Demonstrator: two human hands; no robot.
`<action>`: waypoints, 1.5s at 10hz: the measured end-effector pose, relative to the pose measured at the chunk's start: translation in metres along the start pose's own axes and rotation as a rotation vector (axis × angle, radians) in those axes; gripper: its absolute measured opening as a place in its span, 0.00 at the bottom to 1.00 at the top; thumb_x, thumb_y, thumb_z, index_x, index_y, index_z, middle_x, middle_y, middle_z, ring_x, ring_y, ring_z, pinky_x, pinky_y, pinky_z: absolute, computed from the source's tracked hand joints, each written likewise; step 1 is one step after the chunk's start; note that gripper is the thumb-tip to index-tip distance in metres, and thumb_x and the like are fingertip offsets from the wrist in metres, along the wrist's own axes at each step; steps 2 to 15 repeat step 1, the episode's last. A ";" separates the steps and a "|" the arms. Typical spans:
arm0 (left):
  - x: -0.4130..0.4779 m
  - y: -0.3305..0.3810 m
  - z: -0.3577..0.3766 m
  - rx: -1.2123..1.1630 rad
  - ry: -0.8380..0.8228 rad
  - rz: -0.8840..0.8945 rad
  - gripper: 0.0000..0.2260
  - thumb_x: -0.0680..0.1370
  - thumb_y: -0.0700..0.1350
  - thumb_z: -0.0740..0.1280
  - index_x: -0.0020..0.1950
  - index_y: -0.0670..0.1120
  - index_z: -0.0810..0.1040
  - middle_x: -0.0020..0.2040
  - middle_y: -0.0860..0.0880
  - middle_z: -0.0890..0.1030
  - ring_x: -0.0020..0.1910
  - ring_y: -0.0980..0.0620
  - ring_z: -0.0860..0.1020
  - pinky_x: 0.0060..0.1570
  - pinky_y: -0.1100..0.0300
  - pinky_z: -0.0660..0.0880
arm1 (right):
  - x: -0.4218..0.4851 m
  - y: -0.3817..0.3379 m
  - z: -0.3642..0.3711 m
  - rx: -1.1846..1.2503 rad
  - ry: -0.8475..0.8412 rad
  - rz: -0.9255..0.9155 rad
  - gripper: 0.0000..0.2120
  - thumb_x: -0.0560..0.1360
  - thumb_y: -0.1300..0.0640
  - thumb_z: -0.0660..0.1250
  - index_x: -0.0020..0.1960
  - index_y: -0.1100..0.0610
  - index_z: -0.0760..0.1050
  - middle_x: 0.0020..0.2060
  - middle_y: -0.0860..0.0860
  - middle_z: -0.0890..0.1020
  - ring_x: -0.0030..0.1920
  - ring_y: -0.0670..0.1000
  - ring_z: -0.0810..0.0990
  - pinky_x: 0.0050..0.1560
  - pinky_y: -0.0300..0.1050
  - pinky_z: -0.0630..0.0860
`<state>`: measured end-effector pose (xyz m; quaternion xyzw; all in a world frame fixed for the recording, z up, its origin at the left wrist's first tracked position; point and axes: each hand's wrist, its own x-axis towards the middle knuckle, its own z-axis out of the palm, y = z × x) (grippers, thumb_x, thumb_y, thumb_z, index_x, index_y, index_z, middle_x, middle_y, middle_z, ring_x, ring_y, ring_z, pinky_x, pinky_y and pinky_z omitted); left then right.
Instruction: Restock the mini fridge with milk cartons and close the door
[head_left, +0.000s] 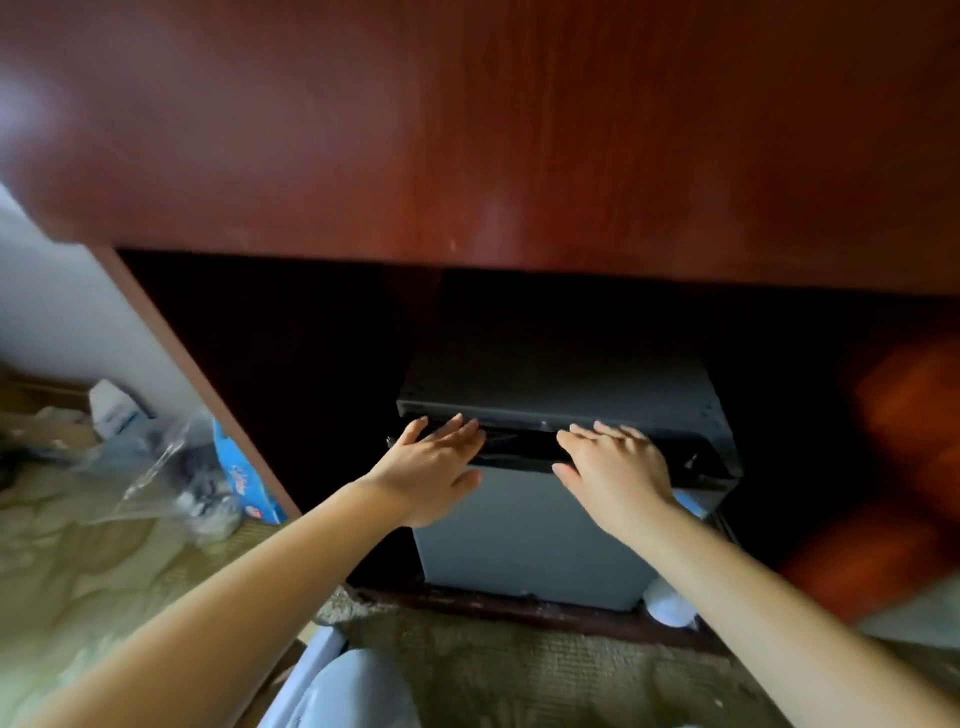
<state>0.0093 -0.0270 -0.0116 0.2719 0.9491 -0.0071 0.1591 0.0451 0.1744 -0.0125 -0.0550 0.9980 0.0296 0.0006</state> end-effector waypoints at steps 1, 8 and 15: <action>-0.027 0.014 -0.067 -0.079 -0.157 -0.026 0.23 0.83 0.52 0.49 0.77 0.47 0.54 0.78 0.48 0.55 0.76 0.49 0.54 0.74 0.55 0.52 | -0.009 0.003 -0.064 0.049 -0.146 0.012 0.14 0.79 0.46 0.57 0.59 0.51 0.74 0.56 0.52 0.81 0.58 0.56 0.78 0.50 0.47 0.72; -0.027 0.014 -0.067 -0.079 -0.157 -0.026 0.23 0.83 0.52 0.49 0.77 0.47 0.54 0.78 0.48 0.55 0.76 0.49 0.54 0.74 0.55 0.52 | -0.009 0.003 -0.064 0.049 -0.146 0.012 0.14 0.79 0.46 0.57 0.59 0.51 0.74 0.56 0.52 0.81 0.58 0.56 0.78 0.50 0.47 0.72; -0.027 0.014 -0.067 -0.079 -0.157 -0.026 0.23 0.83 0.52 0.49 0.77 0.47 0.54 0.78 0.48 0.55 0.76 0.49 0.54 0.74 0.55 0.52 | -0.009 0.003 -0.064 0.049 -0.146 0.012 0.14 0.79 0.46 0.57 0.59 0.51 0.74 0.56 0.52 0.81 0.58 0.56 0.78 0.50 0.47 0.72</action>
